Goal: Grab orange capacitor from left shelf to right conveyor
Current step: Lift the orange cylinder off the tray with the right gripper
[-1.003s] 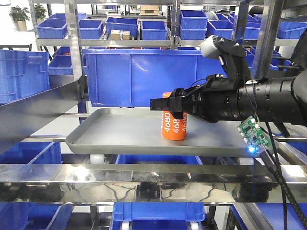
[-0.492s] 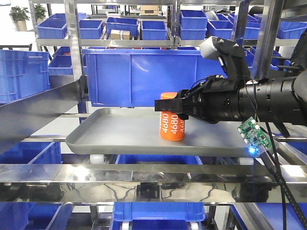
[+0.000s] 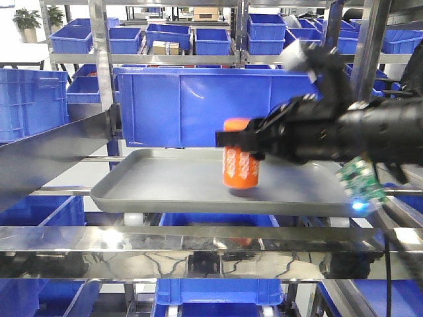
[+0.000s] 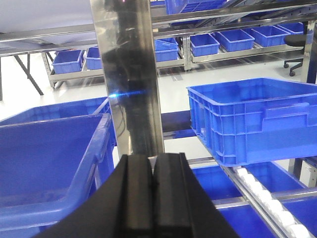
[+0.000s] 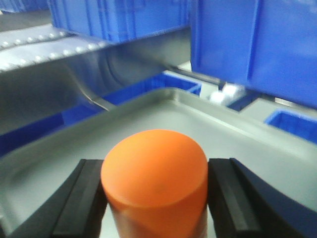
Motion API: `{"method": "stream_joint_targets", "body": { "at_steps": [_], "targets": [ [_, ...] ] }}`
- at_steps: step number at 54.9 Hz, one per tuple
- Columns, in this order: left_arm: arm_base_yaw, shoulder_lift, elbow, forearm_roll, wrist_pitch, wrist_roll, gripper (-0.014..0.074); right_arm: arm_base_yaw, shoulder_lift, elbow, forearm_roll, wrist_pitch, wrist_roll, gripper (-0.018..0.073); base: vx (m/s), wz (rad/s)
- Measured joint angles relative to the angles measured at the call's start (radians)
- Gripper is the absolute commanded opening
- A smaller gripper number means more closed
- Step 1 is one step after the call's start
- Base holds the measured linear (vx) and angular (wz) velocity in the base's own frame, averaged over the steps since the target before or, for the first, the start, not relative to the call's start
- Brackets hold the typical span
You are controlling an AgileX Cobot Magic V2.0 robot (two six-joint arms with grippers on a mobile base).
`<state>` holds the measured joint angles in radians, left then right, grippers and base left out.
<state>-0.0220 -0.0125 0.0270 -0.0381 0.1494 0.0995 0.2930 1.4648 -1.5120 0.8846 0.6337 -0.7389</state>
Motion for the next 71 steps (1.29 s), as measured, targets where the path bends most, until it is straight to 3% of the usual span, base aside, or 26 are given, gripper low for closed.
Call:
{"method": "stream_joint_targets", "body": {
  "at_steps": [23, 39, 55, 71],
  "targets": [
    [0.000, 0.000, 0.000, 0.000, 0.000, 0.000, -0.0006, 0.001, -0.260, 0.026, -0.093, 0.045, 0.044, 0.0327, 0.00, 0.00],
    [0.000, 0.000, 0.000, 0.000, 0.000, 0.000, -0.0006, 0.070, -0.565, 0.316, -0.103, 0.034, 0.005, 0.0327, 0.00, 0.00],
    [0.000, 0.000, 0.000, 0.000, 0.000, 0.000, -0.0006, 0.075, -0.852, 0.618, -0.056, 0.030, -0.034, 0.0327, 0.00, 0.00],
    [0.000, 0.000, 0.000, 0.000, 0.000, 0.000, -0.0006, 0.075, -0.961, 0.769, -0.036, 0.030, -0.072, 0.0327, 0.00, 0.00]
  ]
}}
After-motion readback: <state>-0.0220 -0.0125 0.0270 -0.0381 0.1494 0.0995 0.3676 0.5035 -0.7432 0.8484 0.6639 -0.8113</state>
